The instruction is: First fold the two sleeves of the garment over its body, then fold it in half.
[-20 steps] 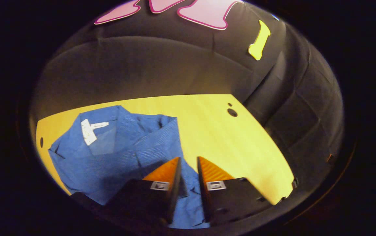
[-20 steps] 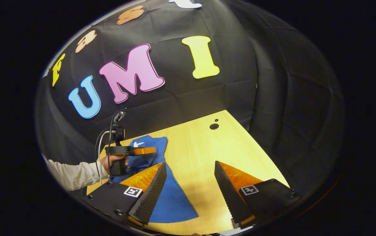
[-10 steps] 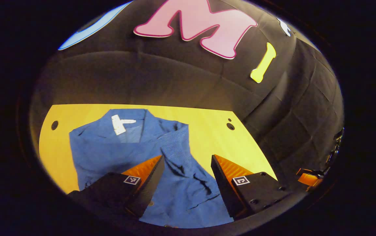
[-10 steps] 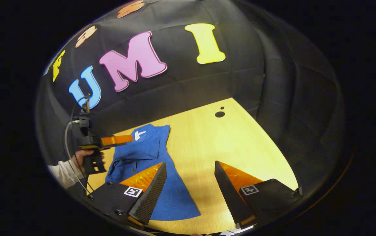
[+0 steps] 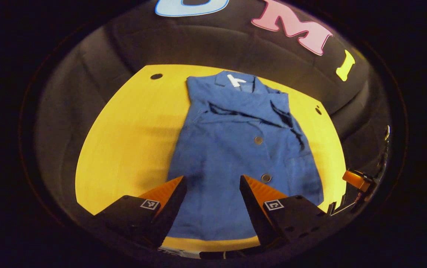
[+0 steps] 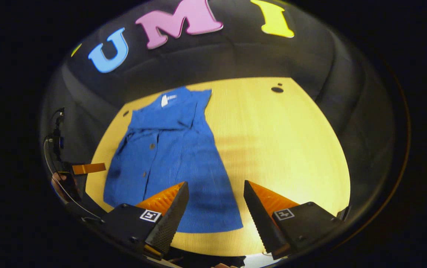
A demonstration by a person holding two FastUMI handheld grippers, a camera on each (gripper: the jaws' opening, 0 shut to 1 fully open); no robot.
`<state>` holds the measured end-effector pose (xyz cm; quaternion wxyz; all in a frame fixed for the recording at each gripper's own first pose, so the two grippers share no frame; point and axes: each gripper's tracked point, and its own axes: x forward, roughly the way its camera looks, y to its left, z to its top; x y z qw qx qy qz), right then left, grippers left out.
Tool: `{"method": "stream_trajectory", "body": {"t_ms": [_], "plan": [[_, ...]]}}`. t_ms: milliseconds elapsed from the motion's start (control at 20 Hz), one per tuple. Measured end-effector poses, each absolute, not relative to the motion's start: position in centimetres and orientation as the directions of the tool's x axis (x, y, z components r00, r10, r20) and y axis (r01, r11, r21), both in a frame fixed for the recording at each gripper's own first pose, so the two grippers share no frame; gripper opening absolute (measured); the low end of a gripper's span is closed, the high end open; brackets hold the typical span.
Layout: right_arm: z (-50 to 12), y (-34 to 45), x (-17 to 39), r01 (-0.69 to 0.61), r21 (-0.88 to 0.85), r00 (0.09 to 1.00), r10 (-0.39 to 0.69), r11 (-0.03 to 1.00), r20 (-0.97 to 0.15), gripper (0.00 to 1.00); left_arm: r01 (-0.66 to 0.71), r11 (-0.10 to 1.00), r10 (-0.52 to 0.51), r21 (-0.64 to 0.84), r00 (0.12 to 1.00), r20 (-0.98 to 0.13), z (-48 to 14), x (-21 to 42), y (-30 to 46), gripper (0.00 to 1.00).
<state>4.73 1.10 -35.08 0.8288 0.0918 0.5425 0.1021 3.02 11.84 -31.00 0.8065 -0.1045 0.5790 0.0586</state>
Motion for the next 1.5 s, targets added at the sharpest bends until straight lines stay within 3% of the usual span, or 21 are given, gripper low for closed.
{"method": "stream_trajectory", "body": {"t_ms": [50,200,400,900,950,1000,1100,1150,1300,1400,1450,1500], "plan": [[-35.9,1.6,3.7,-0.080,0.256,0.357,0.267,0.963,-0.895,0.88,-0.222,0.972,-0.007,-0.073,0.281,-0.960,-31.9,0.8,12.8,0.85],[-38.0,2.0,1.4,-0.084,0.224,0.253,0.238,0.971,-0.938,0.95,-0.253,0.967,0.050,0.008,0.162,-0.986,-34.8,-3.5,15.6,0.85],[-40.4,2.1,0.4,-0.121,0.158,0.200,0.180,0.980,-0.963,0.95,-0.255,0.966,0.069,0.045,0.090,-0.994,-36.4,-5.3,15.5,0.85],[-42.6,1.3,-0.9,-0.087,0.107,0.105,0.116,0.990,-0.988,0.95,-0.202,0.978,0.056,0.049,0.028,-0.998,-36.9,-5.2,14.8,0.85],[-43.2,1.2,-1.1,-0.084,0.106,0.097,0.114,0.991,-0.989,0.90,-0.201,0.979,0.044,0.038,0.028,-0.999,-36.9,-5.2,14.6,0.85],[-43.7,1.1,-1.5,-0.084,0.097,0.080,0.103,0.992,-0.991,0.95,-0.207,0.978,0.017,0.012,0.021,-1.000,-37.1,-5.4,14.3,0.85],[-44.2,1.1,-2.1,-0.100,0.076,0.055,0.081,0.992,-0.995,0.95,-0.222,0.975,-0.010,-0.010,0.005,-1.000,-37.3,-5.3,14.2,0.85],[-44.5,1.2,-1.8,-0.112,0.071,0.072,0.079,0.991,-0.994,0.91,-0.212,0.977,-0.011,-0.012,0.003,-1.000,-37.1,-5.3,14.2,0.85],[-44.5,1.0,-2.2,-0.087,0.076,0.028,0.079,0.993,-0.996,0.96,-0.196,0.981,-0.005,-0.007,0.013,-1.000,-37.1,-5.2,13.8,0.85],[-44.4,1.0,-2.3,-0.081,0.074,0.003,0.074,0.994,-0.997,0.97,-0.182,0.983,-0.006,-0.011,0.028,-1.000,-37.2,-5.2,13.5,0.81],[-44.4,1.0,-2.2,-0.085,0.070,-0.005,0.070,0.994,-0.998,0.97,-0.174,0.985,-0.005,-0.014,0.051,-0.999,-37.2,-4.8,13.0,0.70],[-44.4,1.1,-2.3,-0.088,0.072,-0.017,0.070,0.994,-0.997,0.96,-0.156,0.987,-0.011,-0.022,0.067,-0.998,-37.5,-4.6,12.6,0.51]]}}
